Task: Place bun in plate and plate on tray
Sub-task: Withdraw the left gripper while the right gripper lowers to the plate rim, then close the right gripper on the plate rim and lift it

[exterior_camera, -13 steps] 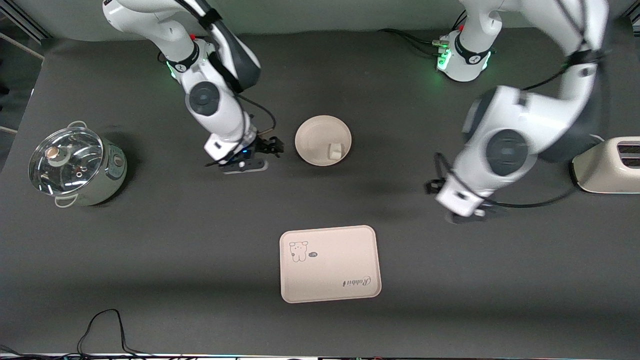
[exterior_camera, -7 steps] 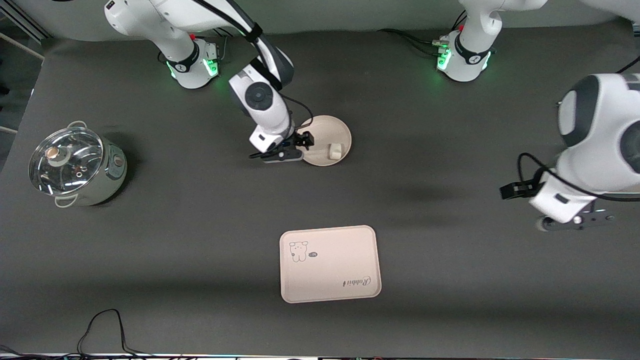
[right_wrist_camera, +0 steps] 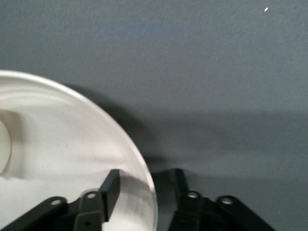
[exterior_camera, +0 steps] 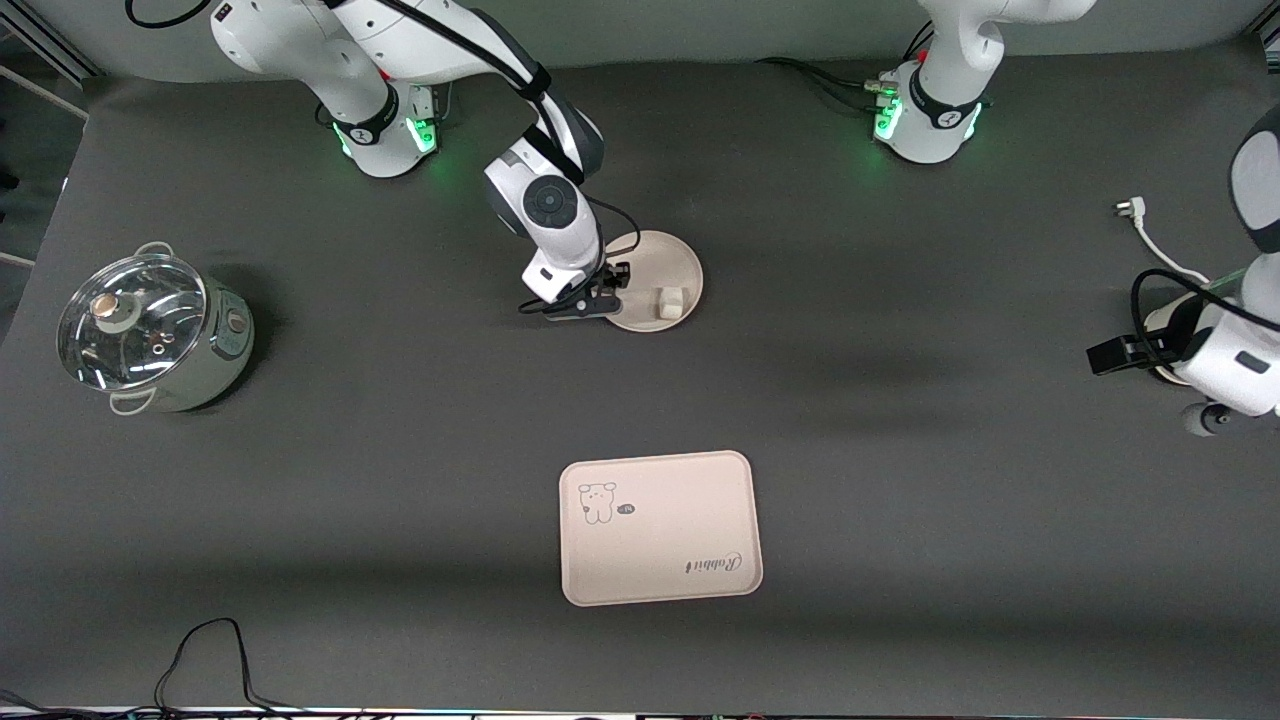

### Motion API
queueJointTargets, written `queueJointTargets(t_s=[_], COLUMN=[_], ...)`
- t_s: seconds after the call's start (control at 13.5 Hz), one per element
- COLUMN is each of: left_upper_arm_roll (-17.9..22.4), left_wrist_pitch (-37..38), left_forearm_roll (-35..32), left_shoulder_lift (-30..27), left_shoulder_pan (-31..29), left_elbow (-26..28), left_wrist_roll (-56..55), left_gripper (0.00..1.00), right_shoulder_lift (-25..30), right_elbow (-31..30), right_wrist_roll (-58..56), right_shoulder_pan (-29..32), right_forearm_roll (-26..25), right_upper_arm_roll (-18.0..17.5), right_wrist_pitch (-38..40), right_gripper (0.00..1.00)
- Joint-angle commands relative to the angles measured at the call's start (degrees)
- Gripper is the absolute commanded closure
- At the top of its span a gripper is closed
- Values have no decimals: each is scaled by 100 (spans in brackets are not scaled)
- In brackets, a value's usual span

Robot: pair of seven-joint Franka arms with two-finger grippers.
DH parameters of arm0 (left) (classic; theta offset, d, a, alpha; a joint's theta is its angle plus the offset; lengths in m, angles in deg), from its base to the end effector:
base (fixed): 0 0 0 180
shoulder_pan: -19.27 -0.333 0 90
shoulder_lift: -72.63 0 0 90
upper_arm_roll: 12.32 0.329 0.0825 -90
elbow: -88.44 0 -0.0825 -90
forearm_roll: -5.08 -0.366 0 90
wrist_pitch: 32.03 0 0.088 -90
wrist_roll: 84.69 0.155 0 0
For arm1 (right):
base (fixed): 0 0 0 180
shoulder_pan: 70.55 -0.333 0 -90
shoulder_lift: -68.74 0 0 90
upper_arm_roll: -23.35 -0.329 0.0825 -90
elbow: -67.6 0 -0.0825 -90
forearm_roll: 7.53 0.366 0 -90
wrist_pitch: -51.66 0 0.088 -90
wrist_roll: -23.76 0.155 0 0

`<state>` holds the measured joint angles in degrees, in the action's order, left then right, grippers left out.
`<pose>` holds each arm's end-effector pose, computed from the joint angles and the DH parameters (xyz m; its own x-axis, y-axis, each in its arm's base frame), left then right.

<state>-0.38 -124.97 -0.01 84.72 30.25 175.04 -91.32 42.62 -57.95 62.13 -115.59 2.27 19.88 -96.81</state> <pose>0.5951 0.0132 0.5043 0.9887 0.1262 -0.0803 0.1141 -0.9834 -0.1411 0.3589 0.4097 0.1499 0.9928 0.0255 -0.1173 0.0205 -0.9988 -0.0437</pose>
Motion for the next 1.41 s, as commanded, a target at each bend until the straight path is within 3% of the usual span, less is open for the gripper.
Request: queueJointTargets(t_s=[0.0, 0.3, 0.52, 0.74, 1.04, 1.11, 1.19, 1.34], left_upper_arm_roll=[63, 36, -43, -8, 1, -8, 1, -8], left_wrist_pitch=[180, 197, 311, 250, 268, 268, 276, 276], left_forearm_roll=[122, 1087, 879, 535, 350, 350, 350, 350], left_shoulder_lift=[-354, -444, -435, -391, -365, -347, -338, -338], left_shoulder_pan=[-225, -779, -615, -299, -236, -236, -236, -236], left_elbow=[-134, -143, -91, 33, 50, 50, 50, 50], left_wrist_roll=[328, 1497, 1385, 1130, 980, 971, 980, 980], left_gripper=[0, 0, 0, 0, 0, 0, 0, 0], right_shoulder_lift=[-25, -7, -16, -42, -261, -288, -288, -349], right_elbow=[145, 758, 1295, 1901, 1825, 1719, 1605, 1507], right_wrist_roll=[13, 48, -31, -40, -214, -250, -172, -180], right_shoulder_pan=[82, 91, 205, 556, 418, 216, 75, 4], right_forearm_roll=[84, 84, 320, 330, 321, 321, 330, 330], right_upper_arm_roll=[30, 354, 689, 689, 637, 645, 646, 646], right_wrist_pitch=[108, 1247, 1497, 1541, 1717, 1691, 1655, 1646], right_gripper=[100, 100, 100, 100, 100, 29, 1, 2])
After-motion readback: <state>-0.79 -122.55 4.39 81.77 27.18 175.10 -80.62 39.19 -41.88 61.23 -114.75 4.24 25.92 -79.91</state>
